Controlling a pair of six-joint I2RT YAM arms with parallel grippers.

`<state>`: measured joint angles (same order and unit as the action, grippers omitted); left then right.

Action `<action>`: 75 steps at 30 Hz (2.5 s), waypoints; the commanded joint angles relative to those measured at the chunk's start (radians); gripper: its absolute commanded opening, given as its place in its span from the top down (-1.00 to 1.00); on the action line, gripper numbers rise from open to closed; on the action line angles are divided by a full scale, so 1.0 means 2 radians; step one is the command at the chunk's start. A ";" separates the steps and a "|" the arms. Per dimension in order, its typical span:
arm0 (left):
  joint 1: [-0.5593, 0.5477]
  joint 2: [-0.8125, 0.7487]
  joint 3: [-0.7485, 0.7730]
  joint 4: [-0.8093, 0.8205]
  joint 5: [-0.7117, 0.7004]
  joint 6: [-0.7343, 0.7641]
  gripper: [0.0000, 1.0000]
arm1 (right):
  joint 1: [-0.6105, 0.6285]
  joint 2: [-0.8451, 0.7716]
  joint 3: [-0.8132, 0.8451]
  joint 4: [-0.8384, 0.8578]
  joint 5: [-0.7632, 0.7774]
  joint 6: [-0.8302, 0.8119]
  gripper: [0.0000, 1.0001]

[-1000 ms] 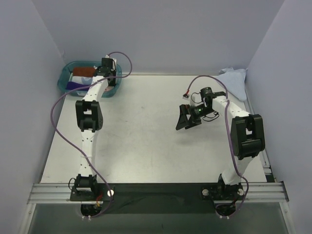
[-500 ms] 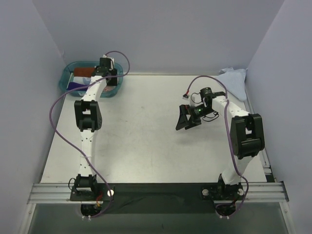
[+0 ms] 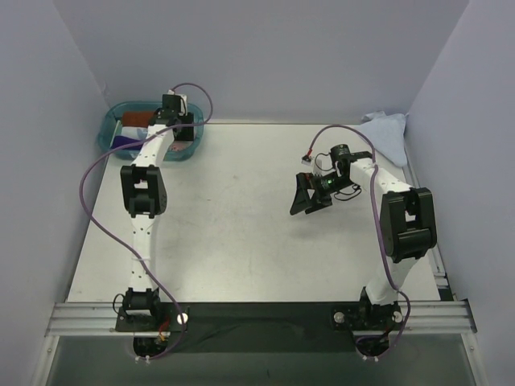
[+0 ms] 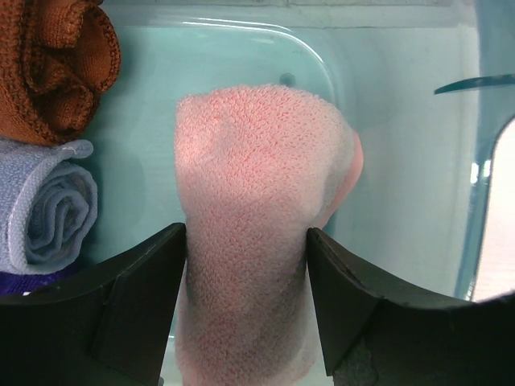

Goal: Roll the towels
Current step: Place the rolled towel into the container, then move the towel to the center of the board

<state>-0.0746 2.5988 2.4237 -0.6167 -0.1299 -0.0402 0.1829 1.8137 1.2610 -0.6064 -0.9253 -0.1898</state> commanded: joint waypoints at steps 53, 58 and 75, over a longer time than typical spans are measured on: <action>-0.047 -0.463 -0.369 -0.001 0.142 0.140 -0.95 | -0.167 0.379 0.476 0.149 0.654 -0.289 -0.62; -0.047 -0.463 -0.355 -0.010 0.139 0.133 -0.95 | -0.167 0.411 0.493 0.157 0.657 -0.318 -0.07; 0.000 -0.511 -0.423 -0.045 0.232 0.072 -0.95 | 0.105 0.070 0.161 -0.046 0.400 -0.097 0.88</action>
<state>-0.0971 1.6157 1.6196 -0.6651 0.2356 0.1528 0.1947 2.0678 1.6089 -0.4763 0.1307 -0.5976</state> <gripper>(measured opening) 0.974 0.069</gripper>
